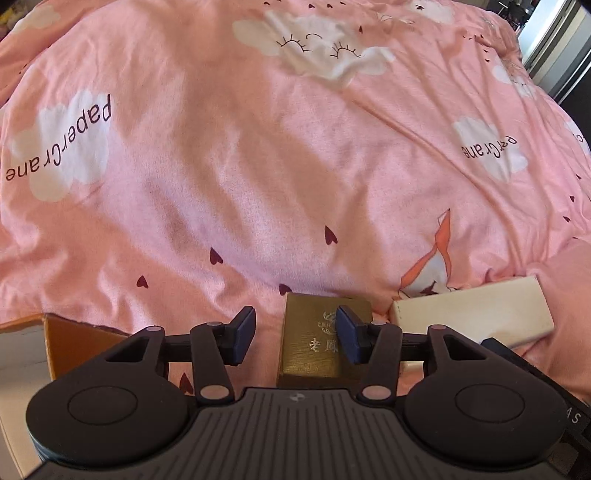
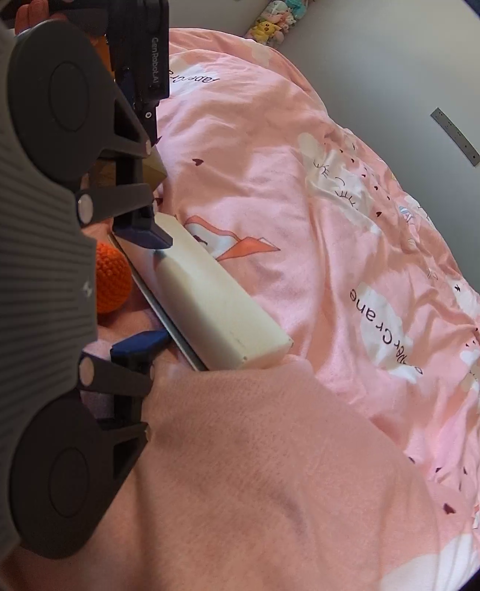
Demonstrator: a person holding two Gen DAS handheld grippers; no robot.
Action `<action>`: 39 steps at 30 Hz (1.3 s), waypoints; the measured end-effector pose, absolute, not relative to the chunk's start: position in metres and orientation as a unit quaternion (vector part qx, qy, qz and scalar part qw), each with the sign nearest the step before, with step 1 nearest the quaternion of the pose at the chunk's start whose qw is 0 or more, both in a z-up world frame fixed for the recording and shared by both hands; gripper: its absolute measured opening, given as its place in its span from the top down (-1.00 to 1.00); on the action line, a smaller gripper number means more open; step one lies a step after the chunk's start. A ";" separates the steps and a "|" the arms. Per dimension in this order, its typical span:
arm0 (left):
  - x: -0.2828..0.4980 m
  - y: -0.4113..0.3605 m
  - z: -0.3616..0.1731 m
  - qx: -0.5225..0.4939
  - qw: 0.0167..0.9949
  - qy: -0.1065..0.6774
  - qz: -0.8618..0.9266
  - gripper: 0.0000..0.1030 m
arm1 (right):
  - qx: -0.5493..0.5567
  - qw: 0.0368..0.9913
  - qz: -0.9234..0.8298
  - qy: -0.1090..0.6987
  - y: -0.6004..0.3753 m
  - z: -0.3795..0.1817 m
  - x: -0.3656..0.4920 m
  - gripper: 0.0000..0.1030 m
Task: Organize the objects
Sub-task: 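Grasp the gold box with the left tool while the right tool grasps the white case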
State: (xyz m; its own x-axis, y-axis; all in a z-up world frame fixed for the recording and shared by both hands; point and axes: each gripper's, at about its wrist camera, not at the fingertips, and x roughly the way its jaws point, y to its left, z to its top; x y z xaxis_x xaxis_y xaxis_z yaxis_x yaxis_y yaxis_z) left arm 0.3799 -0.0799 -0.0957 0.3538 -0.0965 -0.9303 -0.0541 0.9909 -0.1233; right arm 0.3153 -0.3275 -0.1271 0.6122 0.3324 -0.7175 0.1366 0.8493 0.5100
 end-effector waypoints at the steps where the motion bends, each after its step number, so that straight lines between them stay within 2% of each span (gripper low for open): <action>1: 0.381 -0.079 -0.097 -0.068 0.818 0.571 -0.011 -0.18 | 0.275 0.855 0.059 0.435 -0.329 -0.129 0.316 0.00; 10: 0.384 -0.087 -0.115 -0.134 0.779 0.611 -0.031 -0.34 | 0.289 0.851 0.070 0.432 -0.330 -0.145 0.322 -0.07; 16: 0.380 -0.081 -0.118 -0.155 0.789 0.594 -0.033 -0.36 | 0.295 0.857 0.079 0.416 -0.329 -0.151 0.326 -0.10; 20: 0.382 -0.070 -0.132 -0.204 0.766 0.609 -0.035 -0.57 | 0.291 0.857 0.078 0.418 -0.324 -0.154 0.331 -0.15; 22: 0.379 -0.066 -0.134 -0.220 0.765 0.605 -0.031 -0.56 | 0.294 0.858 0.079 0.414 -0.325 -0.154 0.330 -0.15; 26: 0.368 -0.067 -0.119 -0.221 0.778 0.586 -0.051 -0.52 | 0.288 0.868 0.082 0.396 -0.325 -0.146 0.326 0.02; 32: 0.356 -0.081 -0.097 -0.167 0.805 0.561 -0.097 -0.50 | 0.275 0.886 0.090 0.362 -0.324 -0.130 0.318 0.21; 36: 0.351 -0.086 -0.093 -0.156 0.809 0.550 -0.135 -0.27 | 0.257 0.897 0.125 0.337 -0.322 -0.115 0.312 0.32; 39: 0.352 -0.083 -0.092 -0.181 0.806 0.545 -0.145 -0.10 | 0.250 0.894 0.128 0.348 -0.319 -0.119 0.314 0.33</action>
State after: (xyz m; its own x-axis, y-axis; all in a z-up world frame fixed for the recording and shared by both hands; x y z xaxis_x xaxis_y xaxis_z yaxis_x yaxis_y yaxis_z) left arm 0.3524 -0.0832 -0.0921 0.3644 -0.4315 -0.8252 0.0371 0.8922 -0.4502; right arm 0.3143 -0.3188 -0.1187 0.7246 0.4037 -0.5586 -0.0557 0.8421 0.5364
